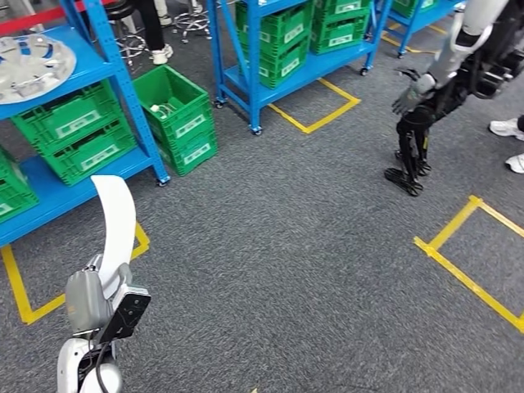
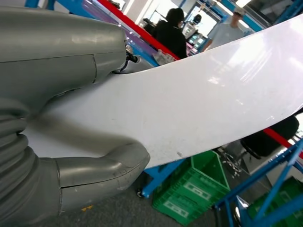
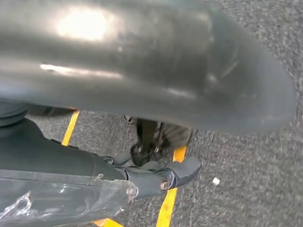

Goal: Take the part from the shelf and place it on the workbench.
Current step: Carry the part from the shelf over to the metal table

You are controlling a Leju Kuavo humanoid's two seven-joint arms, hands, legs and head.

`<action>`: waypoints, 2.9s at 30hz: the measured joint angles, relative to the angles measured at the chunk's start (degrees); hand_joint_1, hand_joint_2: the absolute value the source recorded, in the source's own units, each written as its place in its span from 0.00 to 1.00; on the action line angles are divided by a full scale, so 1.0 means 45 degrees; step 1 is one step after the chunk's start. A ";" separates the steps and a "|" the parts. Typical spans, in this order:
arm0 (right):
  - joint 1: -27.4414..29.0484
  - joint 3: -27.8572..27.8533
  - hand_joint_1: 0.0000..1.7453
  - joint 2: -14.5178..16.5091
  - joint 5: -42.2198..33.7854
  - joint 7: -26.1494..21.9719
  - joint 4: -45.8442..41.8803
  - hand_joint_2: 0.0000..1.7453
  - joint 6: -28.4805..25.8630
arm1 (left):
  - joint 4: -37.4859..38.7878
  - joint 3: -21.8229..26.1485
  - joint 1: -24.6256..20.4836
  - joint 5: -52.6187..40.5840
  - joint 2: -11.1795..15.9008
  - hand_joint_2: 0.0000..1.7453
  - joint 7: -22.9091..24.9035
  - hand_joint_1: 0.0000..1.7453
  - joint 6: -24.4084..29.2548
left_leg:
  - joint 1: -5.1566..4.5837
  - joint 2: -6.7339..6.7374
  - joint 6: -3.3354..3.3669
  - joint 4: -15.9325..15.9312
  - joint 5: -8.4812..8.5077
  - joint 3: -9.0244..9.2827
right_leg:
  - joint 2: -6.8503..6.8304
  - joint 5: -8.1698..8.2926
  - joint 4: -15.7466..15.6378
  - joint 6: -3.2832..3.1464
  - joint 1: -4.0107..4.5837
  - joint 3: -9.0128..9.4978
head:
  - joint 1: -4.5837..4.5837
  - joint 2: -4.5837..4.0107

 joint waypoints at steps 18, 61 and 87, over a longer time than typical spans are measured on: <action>0.0019 -0.0017 0.00 0.0092 0.0491 -0.0072 0.0001 0.00 0.0005 | 0.0108 0.0267 0.0195 0.0774 0.0085 1.00 -0.0332 1.00 -0.0287 | -0.0042 -0.2035 0.0026 -0.0228 -0.1486 0.1614 | 0.2143 0.1813 -0.0848 -0.0805 0.0430 -0.1878 | -0.0134 -0.0002; 0.0017 -0.0027 0.00 0.0267 0.1257 -0.0079 0.0055 0.00 0.0019 | 0.0217 0.1216 0.0543 0.1325 -0.0086 1.00 -0.1095 1.00 -0.1043 | 0.0016 -0.0314 0.0115 0.0296 -0.0857 0.0500 | 0.0137 0.0369 0.0248 -0.0518 0.0356 -0.1340 | 0.0047 0.0001; -0.0012 -0.0761 0.00 0.0224 0.1168 0.0044 0.0069 0.00 0.0192 | 0.0619 0.1191 0.0091 0.0795 -0.0747 1.00 -0.1184 1.00 -0.1297 | 0.0092 -0.0977 0.0211 0.0713 -0.0685 -0.0129 | 0.0785 -0.1089 0.3034 -0.0372 0.0236 -0.2909 | -0.0005 0.0001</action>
